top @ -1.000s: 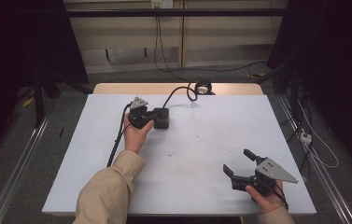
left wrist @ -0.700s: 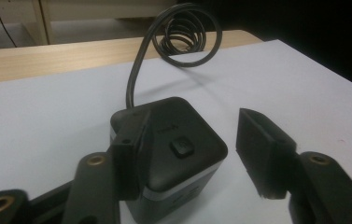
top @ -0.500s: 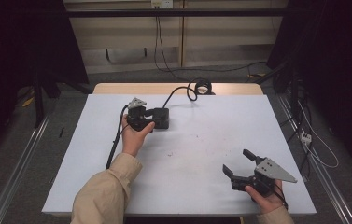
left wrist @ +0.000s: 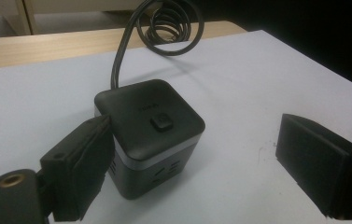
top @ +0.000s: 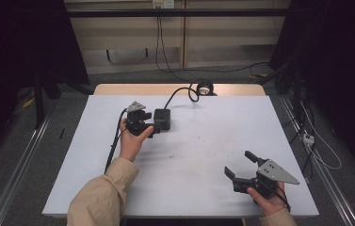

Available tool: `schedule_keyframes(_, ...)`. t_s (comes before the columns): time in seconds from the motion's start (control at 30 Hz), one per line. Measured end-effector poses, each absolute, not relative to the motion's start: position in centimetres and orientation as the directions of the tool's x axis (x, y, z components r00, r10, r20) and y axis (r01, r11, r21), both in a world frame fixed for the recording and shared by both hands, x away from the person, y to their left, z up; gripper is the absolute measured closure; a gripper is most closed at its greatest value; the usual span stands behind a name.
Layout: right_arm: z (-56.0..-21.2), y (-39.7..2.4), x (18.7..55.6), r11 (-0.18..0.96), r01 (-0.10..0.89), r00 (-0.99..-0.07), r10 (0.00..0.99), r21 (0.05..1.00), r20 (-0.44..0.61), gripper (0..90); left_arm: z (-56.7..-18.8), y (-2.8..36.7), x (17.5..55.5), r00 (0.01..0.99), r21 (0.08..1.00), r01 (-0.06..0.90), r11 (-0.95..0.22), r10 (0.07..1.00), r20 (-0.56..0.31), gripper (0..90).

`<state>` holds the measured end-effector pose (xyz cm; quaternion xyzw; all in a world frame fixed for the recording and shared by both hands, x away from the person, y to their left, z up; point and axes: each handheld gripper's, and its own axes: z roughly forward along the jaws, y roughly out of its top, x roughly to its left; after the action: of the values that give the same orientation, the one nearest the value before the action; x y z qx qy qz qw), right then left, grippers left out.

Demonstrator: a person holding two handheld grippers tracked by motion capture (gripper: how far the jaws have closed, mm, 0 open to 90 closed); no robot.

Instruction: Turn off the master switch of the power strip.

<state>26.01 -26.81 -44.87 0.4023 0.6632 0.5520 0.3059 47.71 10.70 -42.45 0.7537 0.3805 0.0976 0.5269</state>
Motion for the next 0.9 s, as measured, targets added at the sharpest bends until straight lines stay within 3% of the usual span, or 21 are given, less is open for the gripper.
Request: schedule_keyframes(0.9,-44.9,-26.8,25.9,0.073,0.196,-0.494,0.869,0.978,0.034,5.5,-42.7,13.0,45.1,0.719,0.871,0.463,-0.165,0.644,-0.261,8.2)
